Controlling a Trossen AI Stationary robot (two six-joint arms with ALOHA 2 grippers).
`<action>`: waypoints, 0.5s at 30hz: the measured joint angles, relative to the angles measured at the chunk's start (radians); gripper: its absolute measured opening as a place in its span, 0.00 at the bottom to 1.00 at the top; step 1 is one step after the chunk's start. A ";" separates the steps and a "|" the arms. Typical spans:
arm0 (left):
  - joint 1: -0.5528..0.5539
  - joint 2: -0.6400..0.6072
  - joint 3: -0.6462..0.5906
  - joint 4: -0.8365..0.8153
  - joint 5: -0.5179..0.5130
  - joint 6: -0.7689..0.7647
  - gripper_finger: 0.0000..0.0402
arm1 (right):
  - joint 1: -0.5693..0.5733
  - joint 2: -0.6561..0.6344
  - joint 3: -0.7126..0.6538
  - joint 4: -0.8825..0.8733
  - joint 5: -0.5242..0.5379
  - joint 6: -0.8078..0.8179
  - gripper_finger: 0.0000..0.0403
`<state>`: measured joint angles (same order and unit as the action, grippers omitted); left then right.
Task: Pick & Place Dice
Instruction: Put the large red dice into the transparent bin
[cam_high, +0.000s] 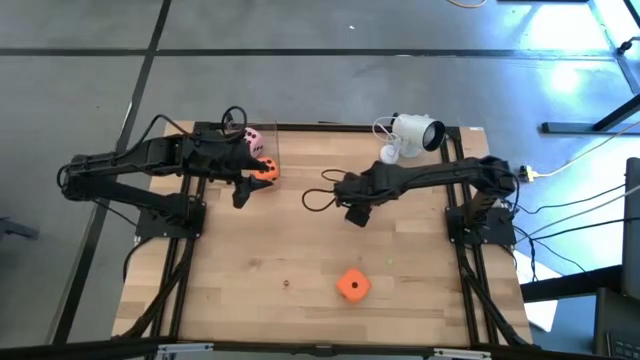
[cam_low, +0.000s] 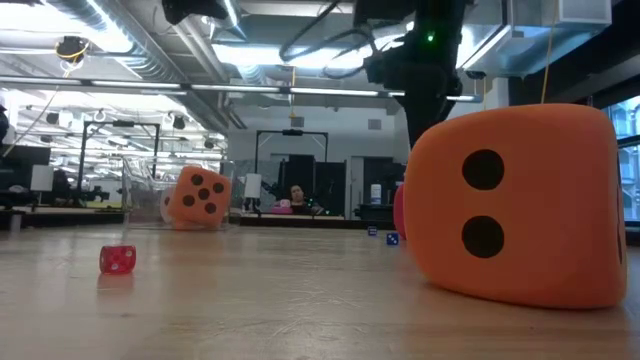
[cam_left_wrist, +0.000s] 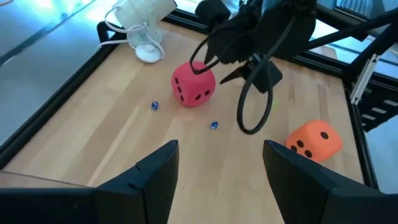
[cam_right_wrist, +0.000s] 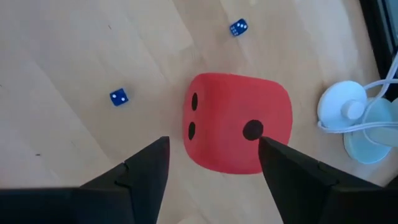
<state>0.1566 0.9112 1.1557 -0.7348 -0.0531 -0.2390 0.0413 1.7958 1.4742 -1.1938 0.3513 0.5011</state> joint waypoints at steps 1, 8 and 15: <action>0.000 0.000 0.000 -0.002 0.000 0.000 0.56 | -0.002 0.006 0.000 0.000 0.000 -0.010 0.61; 0.000 0.000 0.000 -0.003 0.000 -0.008 0.56 | -0.007 0.058 0.000 0.000 0.000 -0.016 0.61; 0.000 0.000 0.000 -0.003 0.001 -0.023 0.56 | -0.016 0.109 0.000 0.003 0.000 -0.015 0.61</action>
<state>0.1566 0.9115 1.1560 -0.7380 -0.0524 -0.2617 0.0252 1.9051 1.4742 -1.1909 0.3511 0.4863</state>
